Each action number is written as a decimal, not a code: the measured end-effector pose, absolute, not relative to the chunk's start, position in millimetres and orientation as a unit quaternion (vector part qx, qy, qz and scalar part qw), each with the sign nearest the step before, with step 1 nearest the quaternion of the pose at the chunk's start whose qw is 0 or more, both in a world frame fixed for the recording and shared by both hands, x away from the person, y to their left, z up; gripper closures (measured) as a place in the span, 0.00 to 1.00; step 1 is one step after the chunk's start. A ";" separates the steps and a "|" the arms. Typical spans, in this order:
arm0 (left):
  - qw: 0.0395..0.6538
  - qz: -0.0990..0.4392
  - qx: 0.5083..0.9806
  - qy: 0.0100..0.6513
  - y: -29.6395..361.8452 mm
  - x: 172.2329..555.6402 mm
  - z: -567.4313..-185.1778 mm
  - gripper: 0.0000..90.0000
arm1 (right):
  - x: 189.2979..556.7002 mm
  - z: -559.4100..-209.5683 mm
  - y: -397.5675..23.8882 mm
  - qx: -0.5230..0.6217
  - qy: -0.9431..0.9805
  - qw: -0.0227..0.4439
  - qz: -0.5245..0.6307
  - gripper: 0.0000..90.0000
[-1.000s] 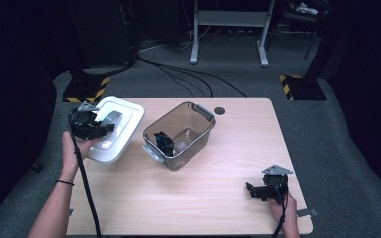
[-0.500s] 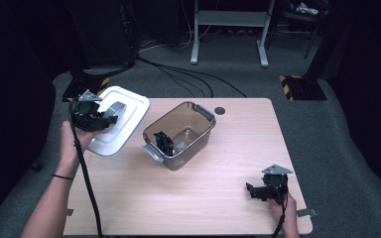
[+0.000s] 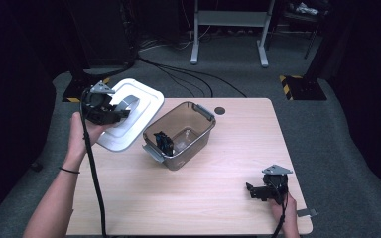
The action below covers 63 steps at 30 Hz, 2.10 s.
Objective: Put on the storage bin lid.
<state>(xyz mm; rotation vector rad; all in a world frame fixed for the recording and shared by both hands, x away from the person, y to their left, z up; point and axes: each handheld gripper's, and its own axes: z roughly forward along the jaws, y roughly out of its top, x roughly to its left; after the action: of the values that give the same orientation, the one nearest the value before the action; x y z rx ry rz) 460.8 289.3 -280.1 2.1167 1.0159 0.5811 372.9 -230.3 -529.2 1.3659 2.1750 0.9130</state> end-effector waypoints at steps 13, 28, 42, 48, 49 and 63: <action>0.343 0.198 0.849 0.350 231.6 475.4 -272.6 0.75 | 373.0 -529.3 -230.3 0.489 0.781 0.207 0.329 0.00; 0.325 0.147 0.871 0.338 174.4 501.1 -298.3 0.75 | 372.8 -529.0 -229.8 0.493 0.778 0.205 0.331 0.00; 0.327 0.113 0.877 0.333 153.7 524.5 -332.3 0.75 | 373.0 -529.3 -230.2 0.490 0.781 0.207 0.329 0.00; 0.320 0.106 0.880 0.335 148.1 530.3 -342.9 0.75 | 373.1 -529.4 -230.3 0.489 0.780 0.208 0.329 0.00; 0.319 0.105 0.880 0.336 147.7 531.0 -344.7 0.75 | 373.2 -529.5 -230.3 0.489 0.780 0.208 0.329 0.00; 0.315 0.100 0.884 0.331 143.0 528.2 -352.3 0.75 | 373.0 -529.3 -230.3 0.489 0.781 0.207 0.328 0.00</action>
<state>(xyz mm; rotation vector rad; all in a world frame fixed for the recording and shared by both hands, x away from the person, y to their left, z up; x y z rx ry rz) 528.2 143.0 -352.3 2.3289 0.8708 0.2638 373.0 -230.3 -529.3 1.3626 2.1750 0.9133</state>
